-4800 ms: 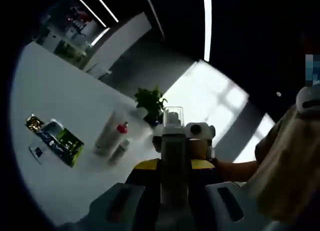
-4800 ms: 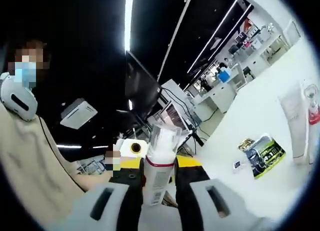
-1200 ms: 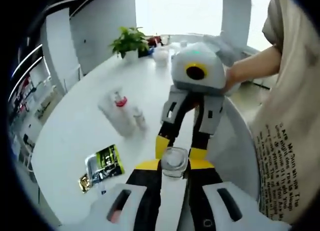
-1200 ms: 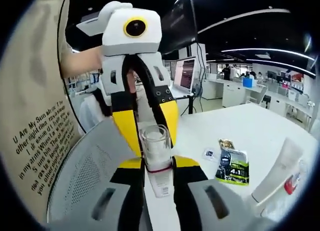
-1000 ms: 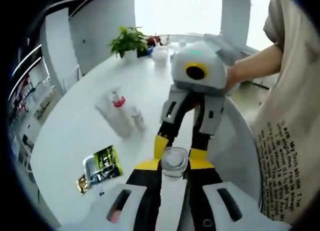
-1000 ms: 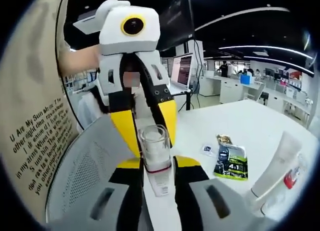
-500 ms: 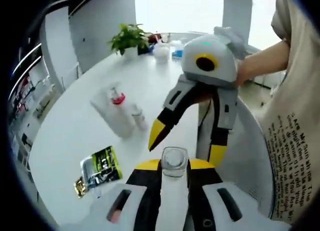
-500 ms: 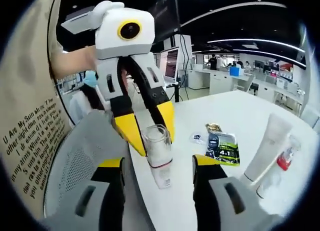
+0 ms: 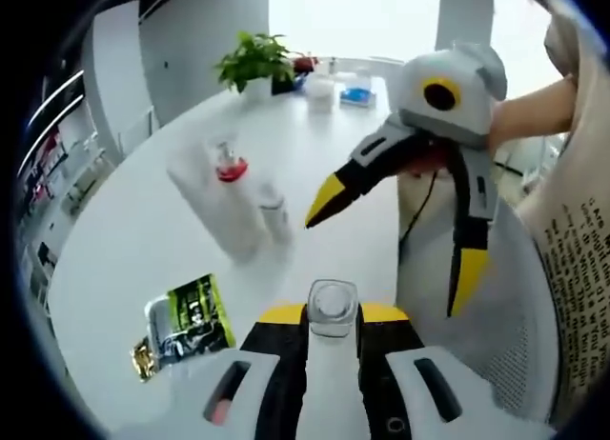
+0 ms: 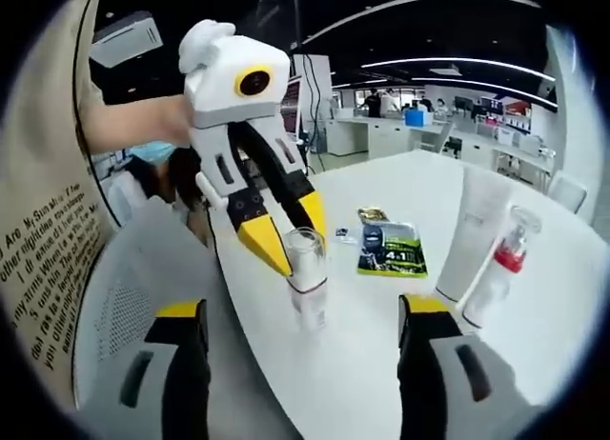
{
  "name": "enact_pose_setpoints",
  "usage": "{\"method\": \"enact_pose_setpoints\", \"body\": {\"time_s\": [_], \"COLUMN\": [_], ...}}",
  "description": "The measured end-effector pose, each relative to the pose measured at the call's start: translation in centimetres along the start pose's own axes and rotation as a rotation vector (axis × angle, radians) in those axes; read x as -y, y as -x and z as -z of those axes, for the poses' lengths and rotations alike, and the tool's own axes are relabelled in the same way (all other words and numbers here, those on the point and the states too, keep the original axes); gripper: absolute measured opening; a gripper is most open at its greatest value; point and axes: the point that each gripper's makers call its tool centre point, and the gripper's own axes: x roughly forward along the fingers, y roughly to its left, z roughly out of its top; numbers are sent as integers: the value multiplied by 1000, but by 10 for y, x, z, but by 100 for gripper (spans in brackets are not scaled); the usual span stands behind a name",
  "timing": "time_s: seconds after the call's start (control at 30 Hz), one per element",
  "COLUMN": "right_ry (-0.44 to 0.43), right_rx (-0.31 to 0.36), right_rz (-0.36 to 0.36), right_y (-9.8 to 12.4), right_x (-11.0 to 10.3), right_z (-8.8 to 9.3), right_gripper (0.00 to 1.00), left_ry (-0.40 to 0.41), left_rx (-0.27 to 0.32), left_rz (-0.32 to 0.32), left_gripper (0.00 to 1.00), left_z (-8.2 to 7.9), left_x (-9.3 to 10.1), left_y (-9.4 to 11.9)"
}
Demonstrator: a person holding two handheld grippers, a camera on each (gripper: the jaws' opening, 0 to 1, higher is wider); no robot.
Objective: Arrange the skincare products in the storage area until every visible bottle or jar stands upright without overlapping.
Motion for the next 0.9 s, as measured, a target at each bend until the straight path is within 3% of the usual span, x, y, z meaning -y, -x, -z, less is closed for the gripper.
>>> {"method": "enact_pose_setpoints", "body": {"time_s": [0.33,0.57,0.9], "right_ry": [-49,-101,-127], "right_rx": [-22,-28,-14], "right_rz": [106,172,222], "right_y": [8,16,20], "right_x": [18,27,35], "right_z": [19,34,35], "right_gripper": [100,100,100], "left_ry": [-19,-35,-60], "left_rx": [-19,-18,3], "left_rz": [14,22,33], "left_gripper": [15,15,15], "left_z": [1,-3,-23], "left_x": [-19,-28,-44], "left_y": [-19,-31,-49]}}
